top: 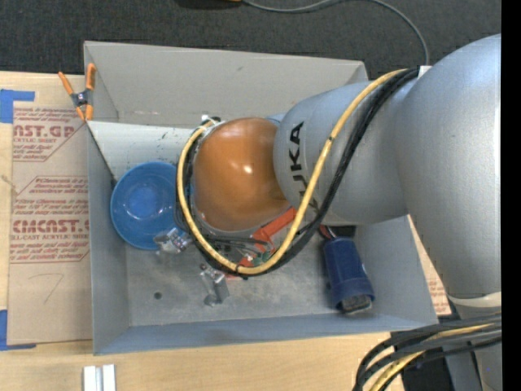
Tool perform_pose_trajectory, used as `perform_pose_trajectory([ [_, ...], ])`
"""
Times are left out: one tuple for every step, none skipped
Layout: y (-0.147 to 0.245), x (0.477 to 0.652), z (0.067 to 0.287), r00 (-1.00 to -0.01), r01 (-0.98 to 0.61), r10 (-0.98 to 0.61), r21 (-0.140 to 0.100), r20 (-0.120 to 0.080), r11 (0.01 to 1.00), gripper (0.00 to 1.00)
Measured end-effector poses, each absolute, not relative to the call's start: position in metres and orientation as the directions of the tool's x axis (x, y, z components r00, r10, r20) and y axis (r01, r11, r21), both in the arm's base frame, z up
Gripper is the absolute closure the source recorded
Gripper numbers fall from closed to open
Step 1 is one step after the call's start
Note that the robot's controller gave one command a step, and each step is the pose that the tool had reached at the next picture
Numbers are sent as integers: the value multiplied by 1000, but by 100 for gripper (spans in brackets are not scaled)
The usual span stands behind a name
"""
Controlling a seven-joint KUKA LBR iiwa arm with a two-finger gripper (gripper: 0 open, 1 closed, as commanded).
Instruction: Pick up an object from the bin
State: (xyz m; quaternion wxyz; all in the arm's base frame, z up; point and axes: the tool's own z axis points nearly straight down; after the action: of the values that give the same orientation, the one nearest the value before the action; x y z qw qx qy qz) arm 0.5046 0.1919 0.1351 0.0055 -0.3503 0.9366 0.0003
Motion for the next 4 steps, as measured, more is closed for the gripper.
perform_pose_trajectory([
  [178, 503, 105, -846, -532, -532, 2, -8, 846, 0],
  [191, 561, 105, -780, -626, -626, -3, -16, 780, 0],
  [188, 561, 98, -720, -694, -694, -8, -27, 720, 0],
  [197, 555, 127, -710, -704, -703, -4, -22, 711, 0],
])
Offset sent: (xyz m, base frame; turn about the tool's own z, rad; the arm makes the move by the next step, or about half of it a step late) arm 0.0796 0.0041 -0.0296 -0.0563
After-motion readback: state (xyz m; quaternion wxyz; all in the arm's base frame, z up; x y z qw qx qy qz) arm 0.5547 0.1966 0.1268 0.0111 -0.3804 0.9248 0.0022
